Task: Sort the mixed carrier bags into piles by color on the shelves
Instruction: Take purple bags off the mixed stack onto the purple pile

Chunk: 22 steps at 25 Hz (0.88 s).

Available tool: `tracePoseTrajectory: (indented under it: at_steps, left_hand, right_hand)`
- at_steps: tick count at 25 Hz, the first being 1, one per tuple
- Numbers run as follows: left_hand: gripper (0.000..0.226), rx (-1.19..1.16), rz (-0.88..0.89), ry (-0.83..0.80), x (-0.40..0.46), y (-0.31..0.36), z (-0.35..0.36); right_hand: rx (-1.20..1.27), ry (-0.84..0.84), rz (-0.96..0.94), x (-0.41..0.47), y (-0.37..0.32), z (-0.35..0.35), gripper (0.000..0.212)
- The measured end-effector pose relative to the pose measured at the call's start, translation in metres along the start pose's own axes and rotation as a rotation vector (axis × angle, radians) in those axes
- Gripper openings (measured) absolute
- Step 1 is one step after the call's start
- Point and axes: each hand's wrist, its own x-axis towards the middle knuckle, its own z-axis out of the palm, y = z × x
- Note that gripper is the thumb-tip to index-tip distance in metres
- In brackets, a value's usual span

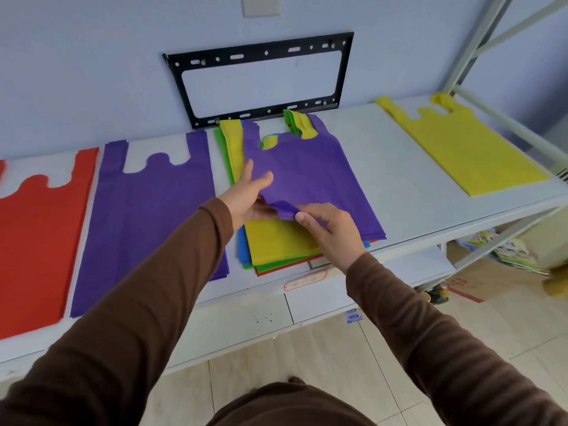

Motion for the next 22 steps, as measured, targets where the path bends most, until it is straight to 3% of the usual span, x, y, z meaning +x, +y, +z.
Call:
tracePoseTrajectory:
  at_steps: [2,7,10,12,15,18,22]
  left_hand:
    - [0.076,0.046,-0.034,0.002,0.006,0.002,0.01]
    - [0.071,-0.086,-0.016,0.071,0.011,0.011,0.001]
    - [0.068,-0.101,-0.002,0.067,0.005,0.015,-0.013]
    - [0.066,-0.07,-0.011,0.061,-0.001,0.012,-0.019]
    - [0.063,-0.043,-0.053,0.014,-0.004,0.001,-0.031]
    - [0.063,0.051,-0.091,-0.046,0.008,0.005,-0.036]
    - [0.074,0.22,-0.054,0.019,0.042,0.034,-0.024]
  right_hand:
    - [0.023,0.014,0.037,-0.002,0.005,-0.014,0.03]
    - [-0.045,0.394,0.32,0.003,0.04,-0.077,0.039]
    - [0.272,0.241,0.649,0.006,0.036,-0.092,0.056]
    - [0.541,0.083,0.782,0.01,0.028,-0.089,0.055]
    - [0.781,-0.023,0.733,0.018,0.03,-0.078,0.038]
    - [0.772,-0.158,0.666,0.024,0.04,-0.072,0.064]
    - [0.789,-0.205,0.646,0.032,0.036,-0.082,0.068]
